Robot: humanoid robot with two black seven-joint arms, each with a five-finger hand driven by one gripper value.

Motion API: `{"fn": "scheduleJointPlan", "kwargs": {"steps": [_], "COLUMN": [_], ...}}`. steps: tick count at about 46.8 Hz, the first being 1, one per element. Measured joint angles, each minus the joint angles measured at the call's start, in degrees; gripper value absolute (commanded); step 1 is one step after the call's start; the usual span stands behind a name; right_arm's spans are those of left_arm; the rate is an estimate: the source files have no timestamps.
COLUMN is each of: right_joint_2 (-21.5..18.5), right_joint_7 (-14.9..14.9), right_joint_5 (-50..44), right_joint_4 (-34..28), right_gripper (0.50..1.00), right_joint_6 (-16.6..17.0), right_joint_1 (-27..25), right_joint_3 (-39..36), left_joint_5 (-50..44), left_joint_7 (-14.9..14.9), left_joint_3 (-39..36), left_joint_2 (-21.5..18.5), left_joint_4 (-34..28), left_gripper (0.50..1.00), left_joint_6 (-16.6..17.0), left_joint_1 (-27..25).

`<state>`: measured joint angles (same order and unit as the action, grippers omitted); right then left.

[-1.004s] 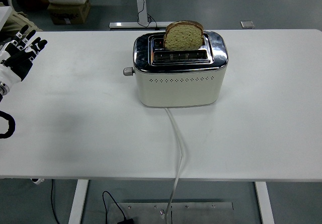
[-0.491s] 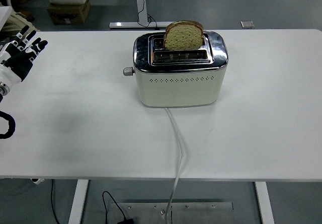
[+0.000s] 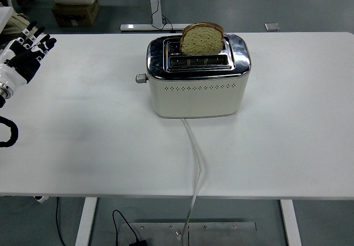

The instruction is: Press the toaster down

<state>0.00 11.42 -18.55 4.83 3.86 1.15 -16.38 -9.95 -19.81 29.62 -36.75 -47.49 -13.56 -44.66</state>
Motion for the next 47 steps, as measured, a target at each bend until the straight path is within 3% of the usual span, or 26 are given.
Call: {"fn": "scheduleJointPlan", "kwargs": {"steps": [10, 20, 42, 47], "right_joint_2": [0.00, 0.00, 0.00, 0.00], "right_joint_7": [0.00, 0.00, 0.07, 0.05], "right_joint_5": [0.00, 0.00, 0.09, 0.09], "right_joint_4": [0.00, 0.00, 0.00, 0.00], "right_gripper": [0.998, 0.998, 0.998, 0.998], "right_joint_6": [0.04, 0.02, 0.01, 0.01], "right_joint_1": [-0.01, -0.01, -0.01, -0.01], "right_joint_3": [0.04, 0.04, 0.03, 0.03], "left_joint_5": [1.07, 14.50, 34.74, 38.51], "left_joint_7": [0.33, 4.66, 10.91, 11.66], "left_joint_3": [-0.33, -0.37, -0.59, -1.09], "left_joint_2": [-3.40, -4.22, -5.95, -7.20], "left_joint_4": [-6.34, -13.45, -20.83, -22.58], "left_gripper": [1.000, 1.000, 1.000, 1.000], "left_joint_6": [2.02, 4.88, 4.22, 2.56], "left_joint_1": [-1.25, -1.50, -1.31, -1.30]}}
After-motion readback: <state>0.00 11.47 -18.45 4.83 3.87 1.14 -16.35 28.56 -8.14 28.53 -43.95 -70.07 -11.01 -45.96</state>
